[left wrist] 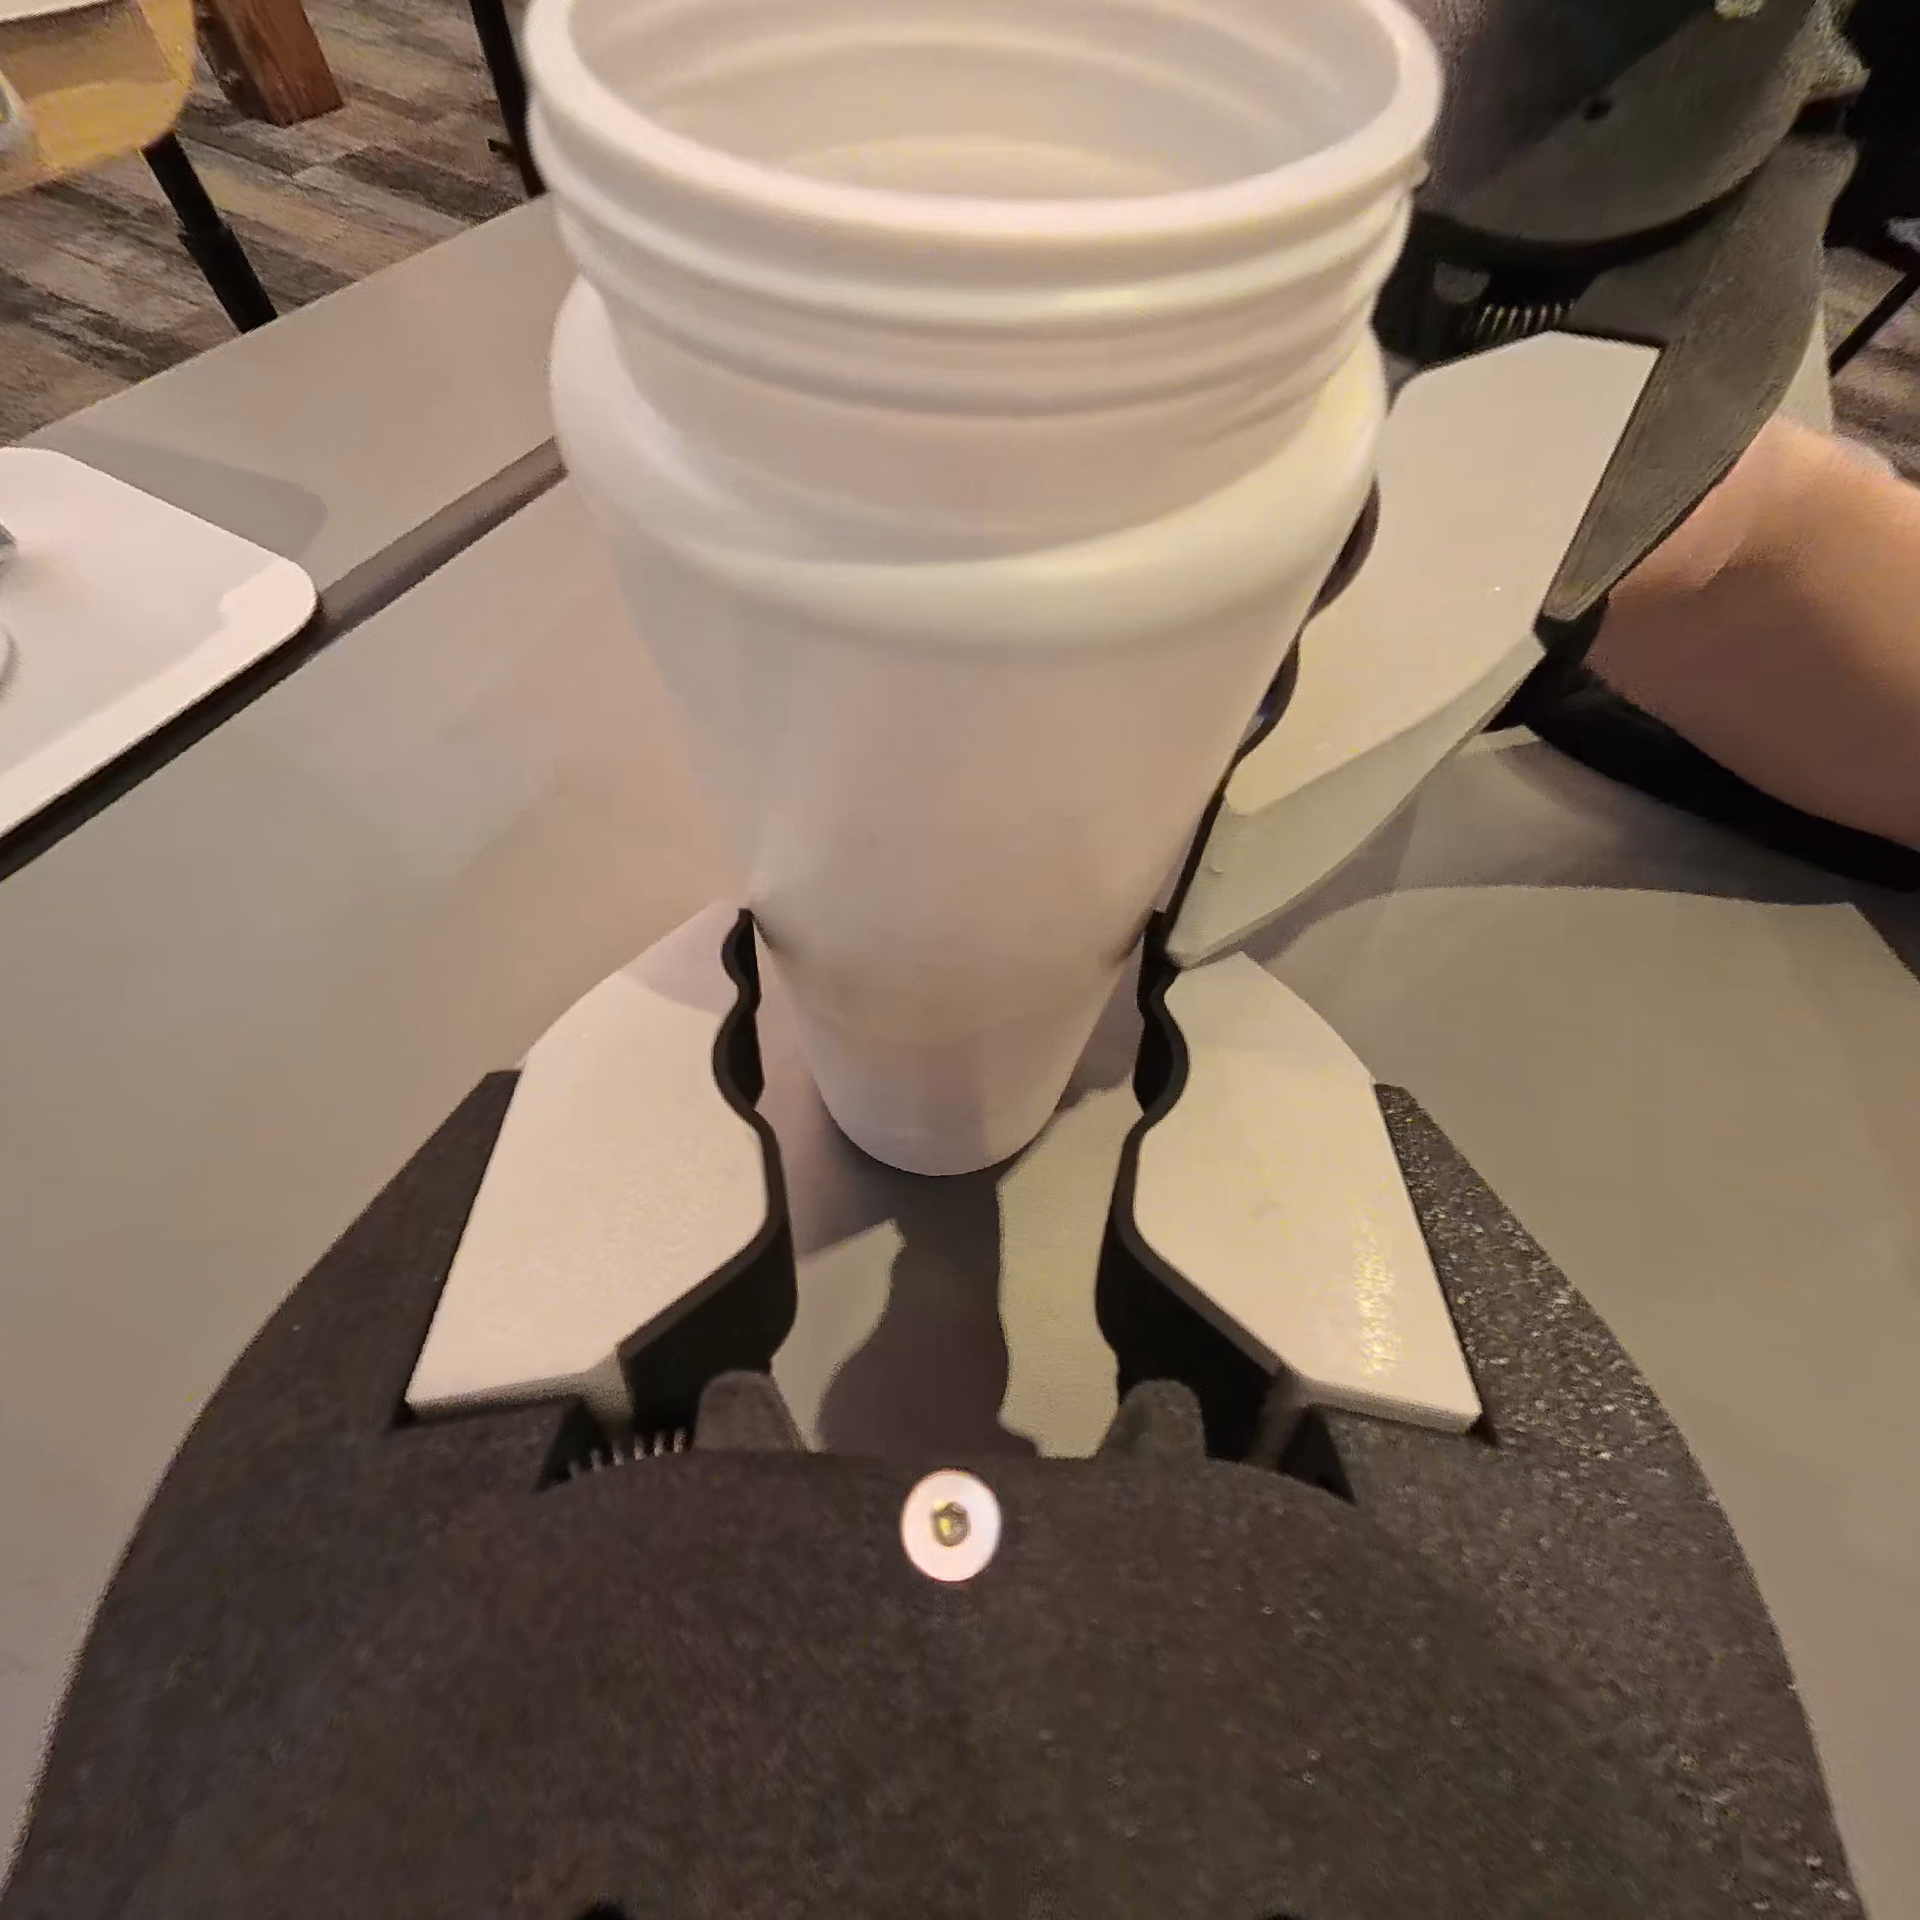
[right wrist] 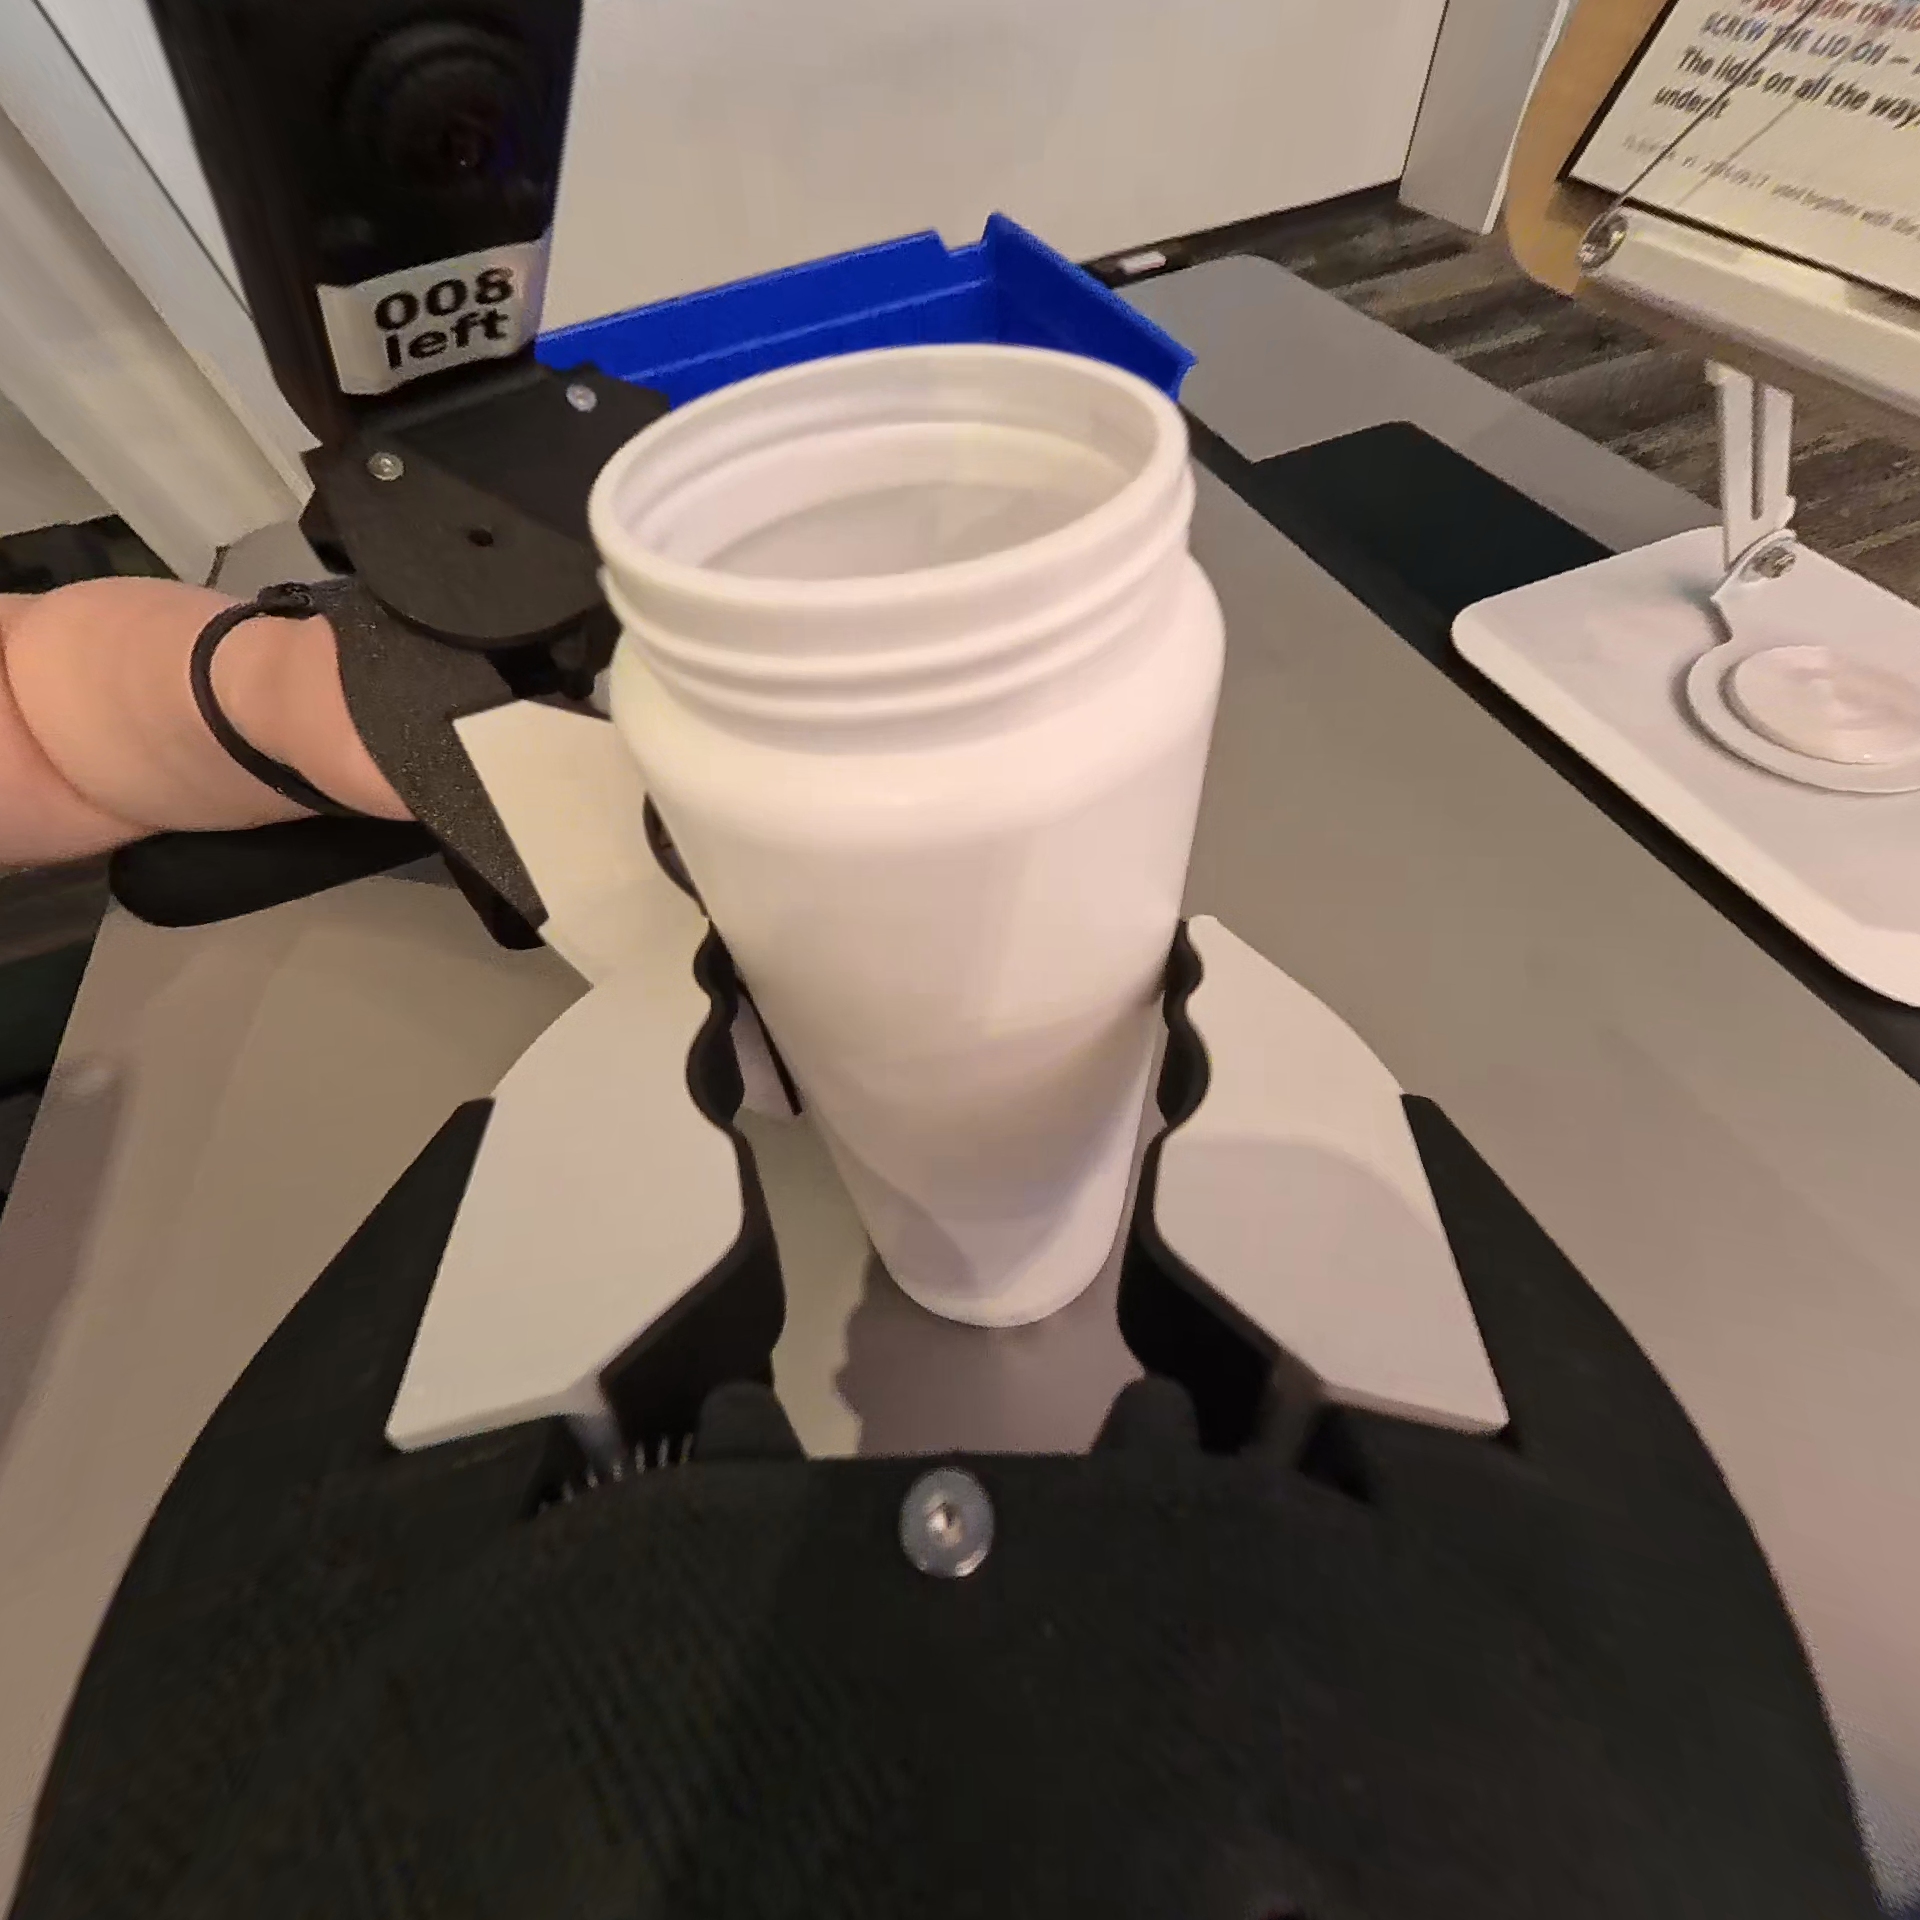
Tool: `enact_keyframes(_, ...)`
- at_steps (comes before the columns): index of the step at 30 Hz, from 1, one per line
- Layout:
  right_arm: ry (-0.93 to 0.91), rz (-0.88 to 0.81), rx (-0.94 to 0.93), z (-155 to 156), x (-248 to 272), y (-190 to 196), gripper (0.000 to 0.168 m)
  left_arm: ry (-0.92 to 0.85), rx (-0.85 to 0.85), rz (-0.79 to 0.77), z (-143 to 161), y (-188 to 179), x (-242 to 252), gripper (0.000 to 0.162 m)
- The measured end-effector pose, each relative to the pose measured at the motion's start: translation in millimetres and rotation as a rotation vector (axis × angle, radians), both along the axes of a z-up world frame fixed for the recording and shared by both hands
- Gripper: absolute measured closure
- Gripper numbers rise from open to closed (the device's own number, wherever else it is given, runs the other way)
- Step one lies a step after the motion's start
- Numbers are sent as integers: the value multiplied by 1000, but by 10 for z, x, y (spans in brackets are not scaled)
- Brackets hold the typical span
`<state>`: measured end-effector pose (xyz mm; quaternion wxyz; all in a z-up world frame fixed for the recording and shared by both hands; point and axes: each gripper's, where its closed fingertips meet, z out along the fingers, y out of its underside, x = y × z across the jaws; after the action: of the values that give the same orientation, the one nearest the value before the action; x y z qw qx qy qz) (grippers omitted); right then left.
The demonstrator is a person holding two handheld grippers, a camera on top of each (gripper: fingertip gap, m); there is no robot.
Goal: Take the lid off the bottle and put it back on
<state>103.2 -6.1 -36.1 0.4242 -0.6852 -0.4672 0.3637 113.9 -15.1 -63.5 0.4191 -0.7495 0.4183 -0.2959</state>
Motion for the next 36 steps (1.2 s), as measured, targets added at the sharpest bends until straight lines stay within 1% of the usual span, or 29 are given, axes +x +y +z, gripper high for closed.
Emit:
enact_keyframes(2,-1,-7,-1,0,11,12,88,-8,-33,-1,-24,-3,-2,92)
enact_keyframes(7,5,-52,2,69,76,66,89,93,-91,-46,-279,-78,35,96)
enact_keyframes(9,13,-82,16,187,139,86,89,115,-97,-61,-334,-109,64,97)
enact_keyframes(12,30,-144,57,499,349,121,89,117,-68,-59,-321,-99,73,97)
enact_keyframes(15,86,-236,103,999,779,144,89,84,-77,-61,-286,-102,85,97)
enact_keyframes(17,130,-335,140,1339,1220,166,89,89,-92,-69,-314,-115,89,97)
enact_keyframes(18,143,-394,142,1461,1466,179,89,103,-94,-74,-333,-121,86,97)
enact_keyframes(19,154,-461,133,1546,1719,200,89,113,-90,-75,-342,-122,84,97)
enact_keyframes(21,144,-599,73,1563,2198,264,89,117,-85,-78,-346,-126,90,98)
enact_keyframes(23,113,-699,-50,1405,2572,336,89,127,-95,-86,-378,-143,99,99)
enact_keyframes(25,75,-746,-226,1102,2813,418,90,145,-100,-91,-420,-154,102,99)
enact_keyframes(28,-5,-697,-559,437,2896,511,90,164,-106,-99,-465,-172,107,99)
enact_keyframes(30,-60,-649,-734,12,2846,566,89,173,-105,-100,-485,-174,106,101)
enact_keyframes(32,-147,-659,-824,-345,2834,633,89,175,-106,-86,-500,-159,108,106)
enact_keyframes(33,-179,-670,-845,-460,2825,661,90,187,-104,-78,-514,-147,100,107)
enact_keyframes(34,-212,-680,-858,-547,2814,675,91,198,-103,-81,-529,-150,97,107)
enact_keyframes(36,-284,-713,-857,-670,2817,691,90,209,-127,-101,-553,-196,109,114)
